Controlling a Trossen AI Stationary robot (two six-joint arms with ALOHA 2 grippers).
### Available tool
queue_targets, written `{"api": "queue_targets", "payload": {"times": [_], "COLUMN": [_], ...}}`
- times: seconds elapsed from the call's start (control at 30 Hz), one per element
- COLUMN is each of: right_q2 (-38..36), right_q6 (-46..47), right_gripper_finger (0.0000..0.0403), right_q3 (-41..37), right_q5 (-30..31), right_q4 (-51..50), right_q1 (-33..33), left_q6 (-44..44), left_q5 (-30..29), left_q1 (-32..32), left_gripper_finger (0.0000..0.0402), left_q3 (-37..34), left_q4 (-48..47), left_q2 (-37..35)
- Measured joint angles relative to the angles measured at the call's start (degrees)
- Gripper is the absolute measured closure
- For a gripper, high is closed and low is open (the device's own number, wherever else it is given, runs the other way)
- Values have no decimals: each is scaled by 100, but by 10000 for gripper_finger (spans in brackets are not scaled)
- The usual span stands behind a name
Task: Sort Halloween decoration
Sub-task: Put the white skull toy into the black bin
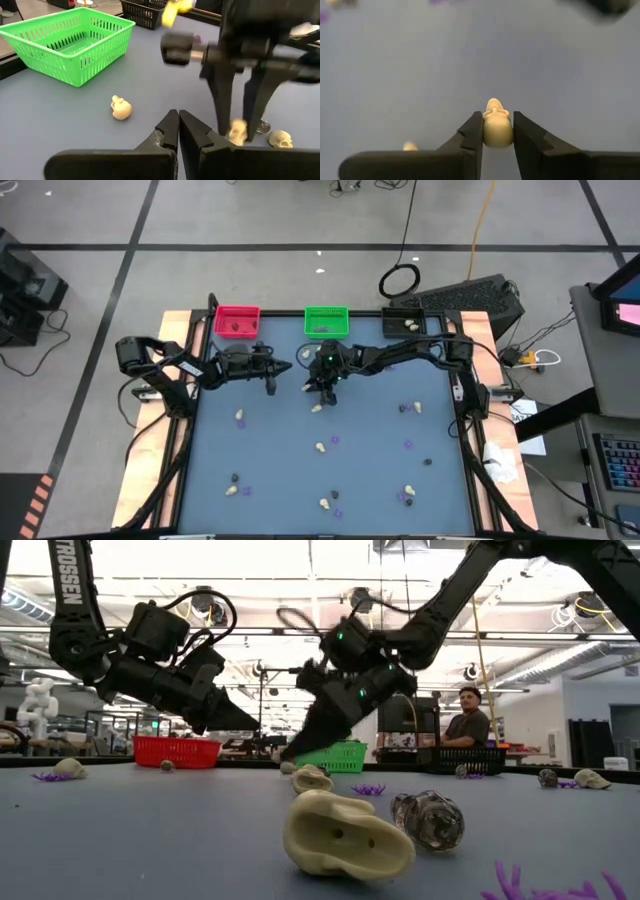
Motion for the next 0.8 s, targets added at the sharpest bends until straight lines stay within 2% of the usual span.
{"api": "queue_targets", "payload": {"times": [0.27, 0.53, 0.8], "right_q2": [-935, -2354, -3646], "right_q6": [-30, -157, 813], "right_gripper_finger": [338, 337, 336], "right_q3": [-126, -1001, -1990], "right_q5": [169, 1670, 3086], "right_q4": [-384, -1435, -1723], "right_q1": [-141, -886, -2216], "left_q6": [93, 97, 96], "left_q5": [1, 23, 23], "left_q1": [-7, -19, -34], "left_gripper_finger": [394, 394, 394], "left_q3": [0, 2, 2], "left_q4": [-42, -45, 53], "left_q2": [0, 2, 2]}}
